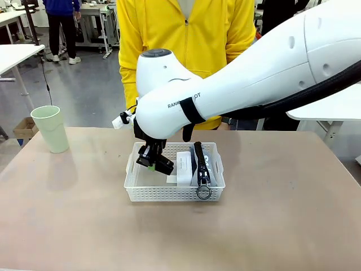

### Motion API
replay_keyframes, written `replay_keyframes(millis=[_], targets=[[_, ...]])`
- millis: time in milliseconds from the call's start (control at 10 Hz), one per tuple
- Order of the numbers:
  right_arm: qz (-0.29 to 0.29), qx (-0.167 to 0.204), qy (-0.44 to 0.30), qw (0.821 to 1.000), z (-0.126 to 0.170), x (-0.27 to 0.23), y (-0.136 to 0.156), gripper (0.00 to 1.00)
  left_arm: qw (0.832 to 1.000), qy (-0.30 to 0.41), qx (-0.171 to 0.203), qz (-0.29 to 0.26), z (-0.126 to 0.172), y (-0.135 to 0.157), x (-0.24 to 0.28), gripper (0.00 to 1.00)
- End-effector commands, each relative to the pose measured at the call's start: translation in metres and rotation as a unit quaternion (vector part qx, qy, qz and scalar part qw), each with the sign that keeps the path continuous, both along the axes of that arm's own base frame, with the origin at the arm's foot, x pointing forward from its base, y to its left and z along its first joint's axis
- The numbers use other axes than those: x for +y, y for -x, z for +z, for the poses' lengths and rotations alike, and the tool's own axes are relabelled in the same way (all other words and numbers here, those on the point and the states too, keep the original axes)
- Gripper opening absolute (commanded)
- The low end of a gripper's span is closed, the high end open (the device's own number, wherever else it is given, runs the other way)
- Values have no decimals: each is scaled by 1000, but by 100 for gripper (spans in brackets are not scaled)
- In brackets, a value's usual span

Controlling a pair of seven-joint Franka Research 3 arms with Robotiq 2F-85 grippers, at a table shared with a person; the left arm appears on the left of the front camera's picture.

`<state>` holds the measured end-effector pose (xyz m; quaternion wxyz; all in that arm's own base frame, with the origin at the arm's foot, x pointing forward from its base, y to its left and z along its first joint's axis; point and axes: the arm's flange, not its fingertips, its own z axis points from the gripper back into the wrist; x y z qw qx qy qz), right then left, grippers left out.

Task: Efficiently arrange items inside the basket to fit them all.
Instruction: Pick up the Stapler and place it inside the Organizing basket.

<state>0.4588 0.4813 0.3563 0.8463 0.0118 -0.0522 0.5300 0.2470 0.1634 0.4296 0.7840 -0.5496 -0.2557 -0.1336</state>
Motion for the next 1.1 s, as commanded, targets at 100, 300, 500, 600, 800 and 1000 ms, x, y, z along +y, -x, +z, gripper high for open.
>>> replay_keyframes(millis=[100,300,500,600,800,1000], targets=[[-30,15,5,999,-22,-2,8,37,1000,11,-4,3,4,0,-2,100],[-30,32,4,999,-35,-2,7,37,1000,11,-4,3,4,0,-2,100],[-23,30,2,999,-36,0,7,37,1000,11,-4,3,4,0,-2,100],[-23,31,1,999,-37,0,7,37,1000,11,-4,3,4,0,-2,100],[-19,27,3,999,-40,-1,6,96,1000,11,-4,3,4,0,-2,100],[-15,26,-4,1000,-39,-2,6,100,1000,11,-4,3,4,0,-2,100]])
